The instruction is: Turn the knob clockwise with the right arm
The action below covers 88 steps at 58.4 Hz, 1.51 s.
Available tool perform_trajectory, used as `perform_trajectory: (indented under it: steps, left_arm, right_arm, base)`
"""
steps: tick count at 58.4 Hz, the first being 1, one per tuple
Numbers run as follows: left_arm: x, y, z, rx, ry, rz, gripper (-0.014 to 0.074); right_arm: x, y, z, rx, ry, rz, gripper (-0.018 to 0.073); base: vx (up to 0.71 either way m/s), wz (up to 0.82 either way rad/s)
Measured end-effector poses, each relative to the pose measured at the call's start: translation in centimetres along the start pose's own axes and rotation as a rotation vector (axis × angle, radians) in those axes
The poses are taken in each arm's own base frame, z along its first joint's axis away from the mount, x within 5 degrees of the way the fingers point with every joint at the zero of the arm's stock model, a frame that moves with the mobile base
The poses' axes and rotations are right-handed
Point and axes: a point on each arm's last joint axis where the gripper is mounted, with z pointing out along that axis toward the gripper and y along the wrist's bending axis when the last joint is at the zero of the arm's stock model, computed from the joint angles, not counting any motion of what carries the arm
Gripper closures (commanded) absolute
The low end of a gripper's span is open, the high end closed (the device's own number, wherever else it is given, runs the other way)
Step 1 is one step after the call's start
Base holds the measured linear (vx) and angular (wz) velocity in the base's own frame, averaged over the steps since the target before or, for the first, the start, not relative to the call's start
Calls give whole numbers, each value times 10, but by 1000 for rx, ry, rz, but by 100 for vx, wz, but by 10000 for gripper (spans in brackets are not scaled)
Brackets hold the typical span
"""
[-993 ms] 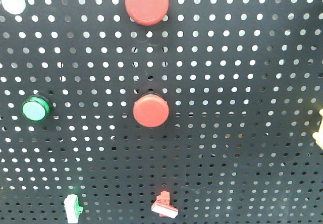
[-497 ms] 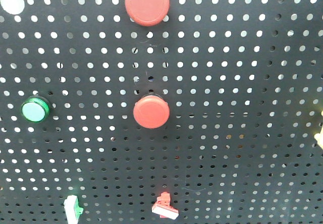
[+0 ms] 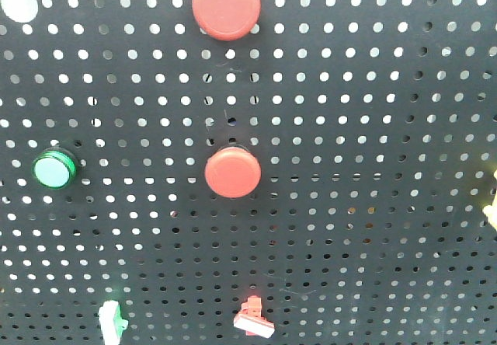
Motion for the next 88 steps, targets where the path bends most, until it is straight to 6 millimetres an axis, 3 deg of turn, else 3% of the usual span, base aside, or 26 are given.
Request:
perform_trajectory:
  steps: [14, 43, 52, 64, 69, 88]
  left_arm:
    - [0, 0, 0, 0, 0, 0, 603]
    - [0, 0, 0, 0, 0, 0, 603]
    - [0, 0, 0, 0, 0, 0, 603]
    - [0, 0, 0, 0, 0, 0, 603]
    - [0, 0, 0, 0, 0, 0, 603]
    - [0, 0, 0, 0, 0, 0, 603]
  right_arm:
    - [54, 3, 13, -14, -48, -13, 568]
    - [146, 6, 40, -23, 213, -18, 568]
    - [187, 3, 30, 19, 263, -16, 568]
    - [265, -3, 11, 162, 239, 29, 568]
    - [288, -4, 7, 194, 207, 42, 568]
    - [292, -4, 7, 200, 137, 28, 568]
  base:
    - [0, 0]
    - [0, 0]
    - [0, 0]
    - [0, 0]
    - [0, 0]
    - [0, 0]
